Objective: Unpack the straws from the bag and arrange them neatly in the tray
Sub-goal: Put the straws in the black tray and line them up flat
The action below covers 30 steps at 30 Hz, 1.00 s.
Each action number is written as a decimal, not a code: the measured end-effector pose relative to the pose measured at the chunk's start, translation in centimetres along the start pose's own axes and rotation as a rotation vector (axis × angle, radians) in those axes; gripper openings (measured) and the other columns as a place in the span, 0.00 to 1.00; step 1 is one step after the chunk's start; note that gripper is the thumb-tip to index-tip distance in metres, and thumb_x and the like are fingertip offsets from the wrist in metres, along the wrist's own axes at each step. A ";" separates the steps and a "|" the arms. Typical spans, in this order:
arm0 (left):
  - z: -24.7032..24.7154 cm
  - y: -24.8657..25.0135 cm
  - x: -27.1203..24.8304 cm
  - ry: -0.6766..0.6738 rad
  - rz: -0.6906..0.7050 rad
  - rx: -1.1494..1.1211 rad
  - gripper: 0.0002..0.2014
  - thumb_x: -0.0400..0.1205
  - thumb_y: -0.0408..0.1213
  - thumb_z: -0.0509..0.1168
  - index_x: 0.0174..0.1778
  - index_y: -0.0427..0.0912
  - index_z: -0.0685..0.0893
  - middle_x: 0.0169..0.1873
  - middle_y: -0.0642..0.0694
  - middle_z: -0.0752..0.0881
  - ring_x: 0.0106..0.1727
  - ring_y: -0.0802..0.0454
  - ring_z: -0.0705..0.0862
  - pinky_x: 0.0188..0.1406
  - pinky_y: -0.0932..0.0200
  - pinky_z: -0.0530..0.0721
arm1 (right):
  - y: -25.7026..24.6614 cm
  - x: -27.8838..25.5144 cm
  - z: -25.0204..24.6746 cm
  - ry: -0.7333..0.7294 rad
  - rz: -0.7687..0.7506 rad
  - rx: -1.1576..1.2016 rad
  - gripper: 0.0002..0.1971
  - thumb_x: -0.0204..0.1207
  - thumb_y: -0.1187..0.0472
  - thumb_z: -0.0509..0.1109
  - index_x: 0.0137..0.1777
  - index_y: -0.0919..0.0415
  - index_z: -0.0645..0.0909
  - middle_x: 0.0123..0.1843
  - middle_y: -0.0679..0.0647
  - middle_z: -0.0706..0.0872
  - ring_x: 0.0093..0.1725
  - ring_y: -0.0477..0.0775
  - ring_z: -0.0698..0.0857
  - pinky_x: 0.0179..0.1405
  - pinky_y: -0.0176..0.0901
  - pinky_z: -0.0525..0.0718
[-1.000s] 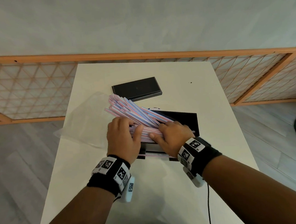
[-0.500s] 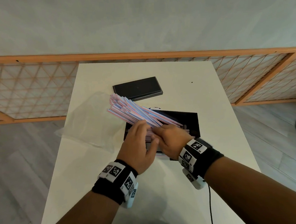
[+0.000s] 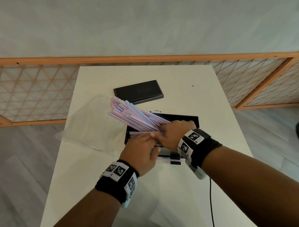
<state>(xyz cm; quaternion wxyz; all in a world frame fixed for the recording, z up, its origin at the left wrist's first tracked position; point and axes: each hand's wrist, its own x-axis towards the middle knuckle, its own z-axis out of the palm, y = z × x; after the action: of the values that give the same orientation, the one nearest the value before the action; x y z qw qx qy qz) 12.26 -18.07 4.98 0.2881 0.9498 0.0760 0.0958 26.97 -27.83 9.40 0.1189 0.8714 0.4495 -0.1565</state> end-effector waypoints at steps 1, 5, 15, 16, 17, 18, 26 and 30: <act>0.0 -0.1 -0.1 0.001 -0.008 0.000 0.17 0.79 0.43 0.61 0.57 0.42 0.90 0.54 0.47 0.90 0.58 0.46 0.87 0.61 0.47 0.85 | 0.0 0.2 -0.1 -0.018 0.014 -0.012 0.37 0.73 0.22 0.38 0.63 0.41 0.79 0.51 0.50 0.87 0.52 0.58 0.86 0.48 0.52 0.76; -0.2 -0.1 -0.2 0.013 -0.021 0.031 0.10 0.78 0.42 0.65 0.43 0.40 0.88 0.47 0.45 0.90 0.54 0.45 0.87 0.58 0.46 0.86 | 0.1 0.1 -0.8 -0.048 0.051 -0.088 0.39 0.71 0.21 0.34 0.64 0.39 0.75 0.41 0.48 0.81 0.45 0.57 0.83 0.45 0.53 0.72; -0.1 0.0 0.0 -0.026 -0.079 0.065 0.19 0.77 0.48 0.59 0.43 0.37 0.90 0.47 0.42 0.91 0.55 0.41 0.88 0.59 0.45 0.86 | 0.6 -0.7 -1.3 0.036 0.151 -0.165 0.35 0.73 0.23 0.43 0.65 0.41 0.77 0.64 0.54 0.73 0.59 0.63 0.78 0.50 0.55 0.72; 0.0 -0.1 0.0 -0.021 -0.081 0.063 0.20 0.77 0.48 0.59 0.43 0.37 0.90 0.48 0.41 0.91 0.55 0.41 0.88 0.59 0.45 0.86 | 0.7 -0.8 -1.4 0.059 0.155 -0.167 0.34 0.73 0.22 0.44 0.64 0.42 0.78 0.66 0.54 0.71 0.61 0.63 0.75 0.50 0.56 0.73; 0.0 -0.1 0.0 -0.016 -0.085 0.058 0.20 0.77 0.49 0.59 0.44 0.37 0.91 0.49 0.41 0.91 0.55 0.41 0.89 0.59 0.45 0.86 | 0.8 -1.0 -1.5 0.075 0.158 -0.161 0.34 0.73 0.22 0.44 0.63 0.42 0.78 0.68 0.54 0.69 0.63 0.62 0.73 0.51 0.57 0.73; 0.0 0.0 0.0 -0.008 -0.089 0.055 0.21 0.76 0.49 0.59 0.45 0.37 0.91 0.49 0.41 0.91 0.55 0.41 0.89 0.59 0.45 0.87 | 0.9 -1.0 -1.5 0.086 0.161 -0.148 0.34 0.73 0.23 0.45 0.63 0.42 0.78 0.69 0.53 0.68 0.65 0.62 0.70 0.53 0.58 0.74; -0.3 0.2 0.0 0.045 -0.082 0.007 0.19 0.79 0.47 0.62 0.46 0.36 0.91 0.48 0.42 0.91 0.54 0.42 0.89 0.57 0.46 0.88 | 2.1 -0.5 0.0 0.014 0.093 0.144 0.31 0.79 0.30 0.49 0.76 0.44 0.68 0.85 0.49 0.58 0.85 0.64 0.50 0.79 0.72 0.50; -1.0 0.6 0.1 0.095 -0.116 -0.149 0.15 0.79 0.43 0.67 0.48 0.35 0.92 0.51 0.43 0.91 0.56 0.45 0.89 0.57 0.51 0.87 | 2.8 -1.0 -0.1 0.092 0.007 0.271 0.28 0.82 0.38 0.56 0.78 0.50 0.68 0.83 0.49 0.65 0.85 0.60 0.54 0.81 0.69 0.50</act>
<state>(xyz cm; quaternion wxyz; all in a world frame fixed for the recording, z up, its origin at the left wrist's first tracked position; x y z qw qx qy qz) 12.20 -18.02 6.21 0.3592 0.9140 0.1373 0.1294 28.70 -30.12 10.03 -0.0201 0.8873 0.4260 -0.1754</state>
